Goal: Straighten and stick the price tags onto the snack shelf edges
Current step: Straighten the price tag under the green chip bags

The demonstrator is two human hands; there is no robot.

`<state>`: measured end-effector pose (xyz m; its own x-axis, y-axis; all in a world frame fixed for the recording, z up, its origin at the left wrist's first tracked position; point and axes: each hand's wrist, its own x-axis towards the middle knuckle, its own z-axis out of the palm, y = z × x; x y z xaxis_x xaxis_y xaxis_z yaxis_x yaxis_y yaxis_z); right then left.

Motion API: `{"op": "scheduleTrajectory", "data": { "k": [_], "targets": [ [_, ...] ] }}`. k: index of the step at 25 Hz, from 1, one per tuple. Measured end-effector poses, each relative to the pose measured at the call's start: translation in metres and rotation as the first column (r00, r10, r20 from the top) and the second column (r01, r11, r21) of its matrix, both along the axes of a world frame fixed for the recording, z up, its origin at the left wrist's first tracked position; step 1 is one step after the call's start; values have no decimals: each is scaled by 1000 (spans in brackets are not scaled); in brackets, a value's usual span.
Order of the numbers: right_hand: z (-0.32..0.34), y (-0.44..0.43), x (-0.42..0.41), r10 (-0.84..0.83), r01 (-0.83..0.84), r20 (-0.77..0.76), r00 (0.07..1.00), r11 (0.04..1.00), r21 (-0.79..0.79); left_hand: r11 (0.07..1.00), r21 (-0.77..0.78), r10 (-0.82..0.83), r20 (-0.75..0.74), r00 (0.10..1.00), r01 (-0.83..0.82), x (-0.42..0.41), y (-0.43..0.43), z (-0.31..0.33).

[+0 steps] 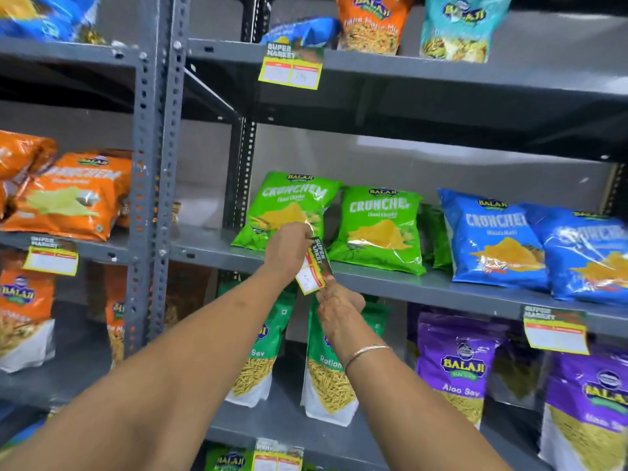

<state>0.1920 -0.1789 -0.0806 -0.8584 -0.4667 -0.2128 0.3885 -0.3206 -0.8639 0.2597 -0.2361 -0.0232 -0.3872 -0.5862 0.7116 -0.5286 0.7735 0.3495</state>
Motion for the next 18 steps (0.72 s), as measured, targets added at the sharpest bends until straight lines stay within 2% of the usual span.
{"op": "scheduleTrajectory", "data": {
  "k": [2, 4, 5, 8, 10, 12, 18],
  "targets": [
    [0, -3, -4, -55, 57, 31, 998, 997, -59, 999, 42, -11, -32, 999, 12, 4, 0, 1],
    [-1, -1, -5, -82, 81, -84, 993, 997, -14, 994, 106, -24, -77, 997, 32, 12, -2, -5],
    [-6, 2, -5, -83, 93, -199, 976, 995, 39, 988, 152, -14, -115, 993, 32, 17, -4, -11],
    [-14, 12, -8, -67, 175, -583, 810, 976, 130, 940, 333, 11, -238, 971, 71, 30, -15, -36],
    [-11, 18, -11, -39, 213, -718, 695, 965, 154, 888, 436, 1, -321, 947, 148, 32, -17, -50],
    [-6, 20, -15, -1, 229, -769, 639, 955, 189, 862, 477, 20, -369, 929, 171, 29, -17, -56],
    [-2, 20, -23, 11, 283, -779, 627, 928, 241, 837, 511, 24, -393, 919, 197, 20, -16, -54]
  ]
}}
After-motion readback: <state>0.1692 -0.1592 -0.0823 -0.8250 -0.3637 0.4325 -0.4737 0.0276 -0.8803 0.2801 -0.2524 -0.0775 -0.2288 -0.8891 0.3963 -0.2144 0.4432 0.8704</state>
